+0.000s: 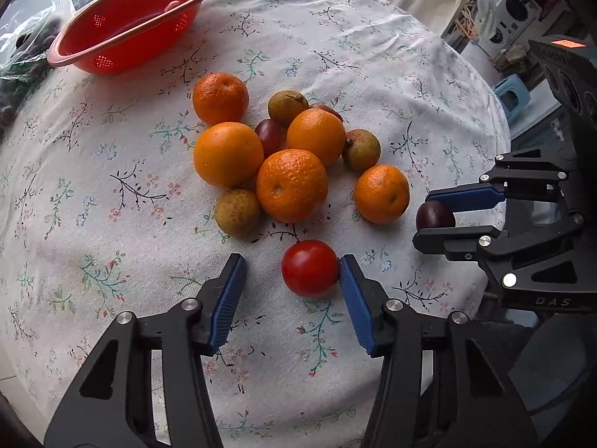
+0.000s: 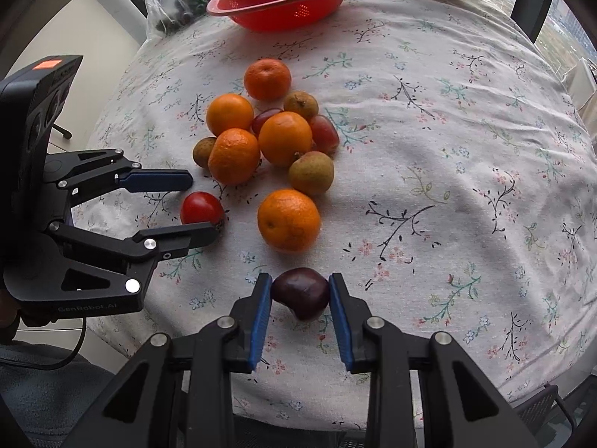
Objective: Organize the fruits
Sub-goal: 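Grasp a red tomato with the left tool while the right tool grasps a dark plum, then carry tomato and plum into the red colander and release both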
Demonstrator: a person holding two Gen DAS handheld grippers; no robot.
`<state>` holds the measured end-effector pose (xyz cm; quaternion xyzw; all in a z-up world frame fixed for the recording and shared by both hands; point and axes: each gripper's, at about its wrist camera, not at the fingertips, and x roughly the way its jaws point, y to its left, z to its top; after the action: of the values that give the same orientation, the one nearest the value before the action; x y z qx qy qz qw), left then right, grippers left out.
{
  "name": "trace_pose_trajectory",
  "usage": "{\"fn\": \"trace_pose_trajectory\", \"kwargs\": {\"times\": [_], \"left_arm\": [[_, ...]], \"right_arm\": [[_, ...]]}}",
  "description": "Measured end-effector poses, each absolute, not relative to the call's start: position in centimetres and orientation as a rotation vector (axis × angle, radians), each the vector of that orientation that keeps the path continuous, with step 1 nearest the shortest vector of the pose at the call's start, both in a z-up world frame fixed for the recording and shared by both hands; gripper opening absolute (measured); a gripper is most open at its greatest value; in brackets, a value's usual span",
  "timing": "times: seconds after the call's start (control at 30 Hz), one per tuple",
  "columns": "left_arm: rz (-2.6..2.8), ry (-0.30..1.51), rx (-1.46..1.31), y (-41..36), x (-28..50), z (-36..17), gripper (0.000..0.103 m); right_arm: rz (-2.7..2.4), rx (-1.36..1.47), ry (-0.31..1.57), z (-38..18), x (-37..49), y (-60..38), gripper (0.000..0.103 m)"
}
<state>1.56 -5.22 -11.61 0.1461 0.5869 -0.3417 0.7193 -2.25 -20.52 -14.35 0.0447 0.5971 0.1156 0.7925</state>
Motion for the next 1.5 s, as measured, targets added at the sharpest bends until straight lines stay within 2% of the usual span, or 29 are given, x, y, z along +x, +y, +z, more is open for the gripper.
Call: {"fn": "trace_pose_trajectory", "kwargs": {"times": [0.13, 0.2, 0.6, 1.0, 1.5], "left_arm": [[-0.777, 1.303, 0.307, -4.9, 1.5, -11.5, 0.039], [-0.787, 1.313, 0.295, -4.7, 1.4, -11.5, 0.029], [-0.769, 1.347, 0.154, -2.5, 2.1, -11.2, 0.029], [-0.683, 1.305, 0.024, 1.2, 4.2, -7.7, 0.029], [-0.553, 1.119, -0.025, 1.9, 18.0, -1.4, 0.029]], "right_arm": [[0.251, 0.093, 1.281, -14.3, -2.0, -20.3, 0.034], [0.251, 0.092, 1.280, -14.3, -1.9, -20.3, 0.034], [0.257, 0.112, 1.276, -13.9, -1.6, -20.3, 0.034], [0.266, 0.141, 1.257, -12.1, 0.4, -21.6, 0.034], [0.286, 0.204, 1.063, -3.8, 15.2, -24.7, 0.034]]}}
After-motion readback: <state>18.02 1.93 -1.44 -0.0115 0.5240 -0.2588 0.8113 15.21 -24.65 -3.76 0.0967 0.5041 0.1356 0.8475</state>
